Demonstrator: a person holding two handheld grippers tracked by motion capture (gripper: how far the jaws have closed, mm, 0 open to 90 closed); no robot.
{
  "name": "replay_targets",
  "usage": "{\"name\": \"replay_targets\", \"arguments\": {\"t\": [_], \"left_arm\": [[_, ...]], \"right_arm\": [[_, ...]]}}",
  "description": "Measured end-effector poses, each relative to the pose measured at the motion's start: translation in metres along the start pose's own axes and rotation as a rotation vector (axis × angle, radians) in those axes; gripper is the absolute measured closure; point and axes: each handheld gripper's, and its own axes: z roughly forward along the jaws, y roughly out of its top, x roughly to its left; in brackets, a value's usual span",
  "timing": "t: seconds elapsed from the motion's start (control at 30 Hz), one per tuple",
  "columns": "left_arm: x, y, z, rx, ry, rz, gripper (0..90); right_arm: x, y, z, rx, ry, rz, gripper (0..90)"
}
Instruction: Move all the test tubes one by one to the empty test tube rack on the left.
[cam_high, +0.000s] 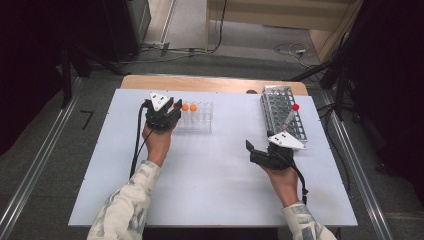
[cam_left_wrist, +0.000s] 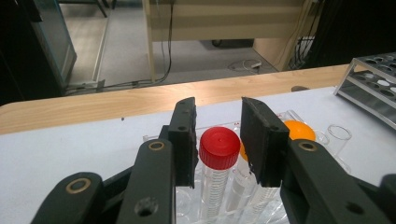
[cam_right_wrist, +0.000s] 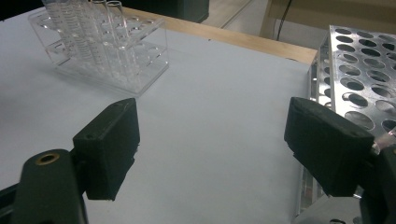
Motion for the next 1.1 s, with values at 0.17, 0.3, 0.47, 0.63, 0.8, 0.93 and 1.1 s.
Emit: {"name": "replay_targets", "arguments": {"t": [0.17, 0.3, 0.47, 0.63, 0.8, 0.93, 1.1], "left_arm": [[0.002, 0.001, -0.004, -0.001, -0.024, -0.022, 58.5], [0.002, 0.001, -0.01, 0.005, -0.029, -0.023, 44.1], [0.005, -0.002, -0.019, 0.022, -0.042, -0.035, 32.5], [0.006, -0.007, -0.03, 0.004, -0.069, -0.047, 31.1], [0.005, -0.011, -0.044, -0.004, -0.095, -0.047, 26.2], [0.005, -0.014, -0.054, -0.012, -0.101, -0.043, 23.9], [0.006, -0.017, -0.062, -0.021, -0.098, -0.03, 23.9]], "right_arm": [[-0.002, 0.0, -0.001, -0.003, -0.008, -0.003, 16.7], [-0.009, 0.002, -0.004, -0.017, -0.026, 0.018, 16.7], [-0.027, 0.003, -0.011, -0.041, -0.076, 0.049, 17.3], [-0.045, 0.003, -0.014, -0.038, -0.123, 0.065, 17.3], [-0.057, 0.002, -0.012, -0.049, -0.164, 0.082, 17.2], [-0.066, 0.0, -0.007, -0.063, -0.194, 0.103, 19.0], [-0.076, 0.001, 0.004, -0.087, -0.247, 0.118, 25.6]]}}
